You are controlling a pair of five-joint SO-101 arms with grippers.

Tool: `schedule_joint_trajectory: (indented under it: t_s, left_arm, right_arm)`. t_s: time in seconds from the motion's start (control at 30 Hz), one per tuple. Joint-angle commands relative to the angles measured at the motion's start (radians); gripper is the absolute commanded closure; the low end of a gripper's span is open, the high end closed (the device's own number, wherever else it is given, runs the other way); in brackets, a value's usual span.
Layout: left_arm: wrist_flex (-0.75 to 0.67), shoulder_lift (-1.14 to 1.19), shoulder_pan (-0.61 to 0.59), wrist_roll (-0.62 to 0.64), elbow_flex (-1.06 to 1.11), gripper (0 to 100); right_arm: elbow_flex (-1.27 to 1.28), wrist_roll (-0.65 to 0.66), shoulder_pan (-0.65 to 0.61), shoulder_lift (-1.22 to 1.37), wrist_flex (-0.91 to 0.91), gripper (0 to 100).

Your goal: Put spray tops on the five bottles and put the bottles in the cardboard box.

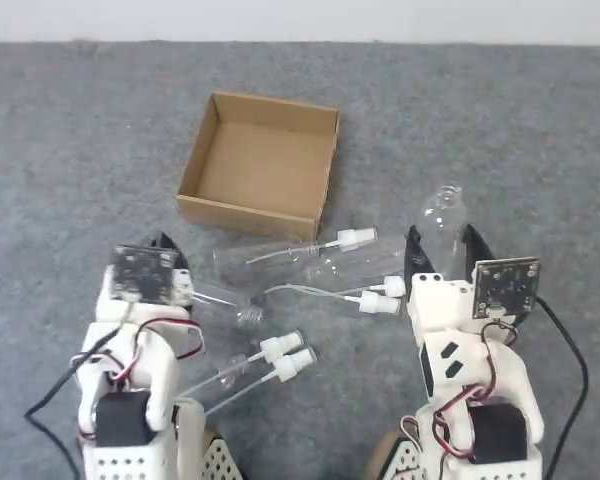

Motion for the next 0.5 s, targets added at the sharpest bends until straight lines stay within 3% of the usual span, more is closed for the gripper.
schedule_joint_trajectory:
  t_s: [0.0,0.27,0.47]
  left_arm:
    - [0.089,-0.006,0.084,-0.057,-0.096,98]
    - [0.19,0.031,0.092,-0.091,-0.24,98]
    - [0.232,0.316,0.094,-0.149,-0.351,98]
  right_arm:
    - [-0.009,-0.009,0.021,-0.018,-0.028,94.3]
    - [-0.009,-0.006,0.024,-0.018,-0.024,94.3]
    - [-0.009,-0.006,0.024,-0.018,-0.025,94.3]
